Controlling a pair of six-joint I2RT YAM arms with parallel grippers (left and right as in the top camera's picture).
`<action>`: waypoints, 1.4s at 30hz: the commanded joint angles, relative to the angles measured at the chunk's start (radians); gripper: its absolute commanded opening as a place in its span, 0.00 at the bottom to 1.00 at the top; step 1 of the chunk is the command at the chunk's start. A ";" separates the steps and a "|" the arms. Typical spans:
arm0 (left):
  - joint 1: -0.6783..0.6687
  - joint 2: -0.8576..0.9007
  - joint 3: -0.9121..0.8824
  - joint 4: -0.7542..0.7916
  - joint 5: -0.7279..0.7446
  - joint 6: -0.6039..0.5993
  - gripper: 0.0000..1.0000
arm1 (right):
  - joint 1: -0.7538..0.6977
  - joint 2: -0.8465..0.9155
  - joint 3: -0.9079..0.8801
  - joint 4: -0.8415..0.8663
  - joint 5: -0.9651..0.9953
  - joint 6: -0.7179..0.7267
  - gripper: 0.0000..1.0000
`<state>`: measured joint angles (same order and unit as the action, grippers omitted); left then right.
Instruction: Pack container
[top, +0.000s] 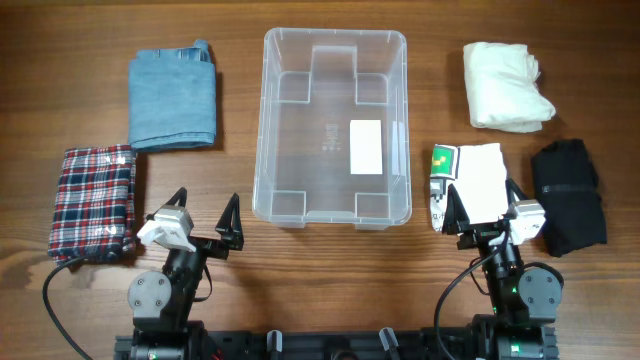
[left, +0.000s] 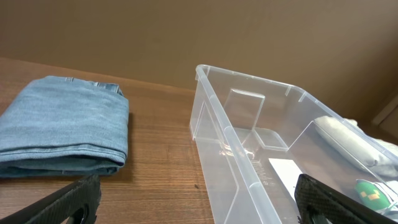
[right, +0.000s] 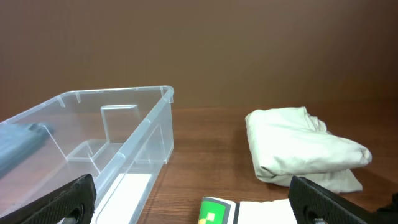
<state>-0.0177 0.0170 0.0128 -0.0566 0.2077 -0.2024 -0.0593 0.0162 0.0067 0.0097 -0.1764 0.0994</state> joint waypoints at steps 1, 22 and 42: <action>0.009 0.006 -0.007 0.000 0.001 0.016 1.00 | 0.007 -0.002 -0.002 0.005 -0.016 -0.018 1.00; 0.009 0.006 -0.007 0.000 0.001 0.016 1.00 | 0.007 -0.002 -0.002 0.014 -0.034 0.381 1.00; 0.009 0.006 -0.007 0.000 0.001 0.016 1.00 | 0.006 0.146 0.313 0.234 -0.059 0.288 1.00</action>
<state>-0.0177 0.0216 0.0124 -0.0563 0.2077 -0.2024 -0.0593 0.0662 0.1814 0.3004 -0.2798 0.5209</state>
